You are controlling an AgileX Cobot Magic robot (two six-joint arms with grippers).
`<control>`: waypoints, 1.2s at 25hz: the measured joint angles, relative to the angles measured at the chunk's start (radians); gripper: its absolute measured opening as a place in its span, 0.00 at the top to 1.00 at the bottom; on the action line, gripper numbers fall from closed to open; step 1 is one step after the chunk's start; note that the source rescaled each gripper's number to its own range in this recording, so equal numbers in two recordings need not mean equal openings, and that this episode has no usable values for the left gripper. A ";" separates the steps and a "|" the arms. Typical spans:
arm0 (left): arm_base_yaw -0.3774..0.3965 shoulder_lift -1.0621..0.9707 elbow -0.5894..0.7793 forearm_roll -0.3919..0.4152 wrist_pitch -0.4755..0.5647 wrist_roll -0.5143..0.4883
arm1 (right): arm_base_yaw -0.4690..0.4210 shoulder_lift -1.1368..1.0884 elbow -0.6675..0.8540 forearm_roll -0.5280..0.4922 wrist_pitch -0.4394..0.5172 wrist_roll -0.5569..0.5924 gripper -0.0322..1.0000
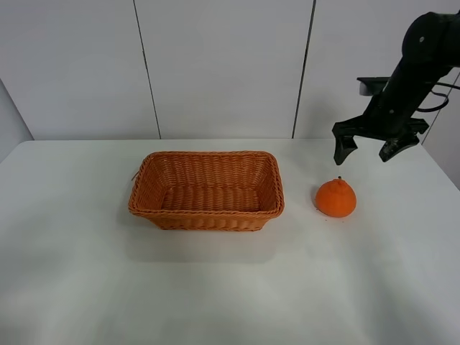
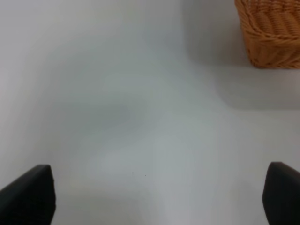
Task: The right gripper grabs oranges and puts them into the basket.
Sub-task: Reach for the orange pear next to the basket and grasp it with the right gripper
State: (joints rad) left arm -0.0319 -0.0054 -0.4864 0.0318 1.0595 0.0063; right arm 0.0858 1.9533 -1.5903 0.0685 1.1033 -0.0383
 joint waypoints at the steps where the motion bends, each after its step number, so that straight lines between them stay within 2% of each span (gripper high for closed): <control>1: 0.000 0.000 0.000 0.000 0.000 0.000 | 0.006 0.019 -0.004 0.000 0.000 0.000 0.02; 8: 0.000 0.000 0.000 0.000 0.000 0.000 | 0.014 0.144 -0.007 -0.006 -0.029 0.005 0.02; 17: 0.000 0.000 0.000 0.000 0.000 0.000 | 0.014 0.256 -0.007 -0.002 -0.120 0.012 0.02; 20: 0.000 0.000 0.000 0.000 0.000 0.000 | 0.014 0.276 -0.007 0.005 -0.140 0.008 0.07; 21: 0.000 0.000 0.000 0.000 0.000 0.000 | 0.014 0.278 -0.007 0.006 -0.145 0.008 0.12; 23: 0.000 0.000 0.000 0.000 0.000 0.000 | 0.014 0.279 -0.007 0.010 -0.151 0.007 0.29; 27: 0.000 0.000 0.000 0.000 0.000 0.000 | 0.014 0.278 -0.011 0.010 -0.147 0.007 0.89; 28: 0.000 0.000 0.000 0.000 0.000 0.000 | 0.014 0.276 -0.015 0.010 -0.144 0.007 0.96; 30: 0.000 0.000 0.000 0.000 0.000 0.000 | 0.014 0.274 -0.026 0.010 -0.125 0.006 0.96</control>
State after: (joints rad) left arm -0.0319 -0.0054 -0.4864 0.0318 1.0595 0.0063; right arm 0.0997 2.2276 -1.6164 0.0784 0.9779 -0.0325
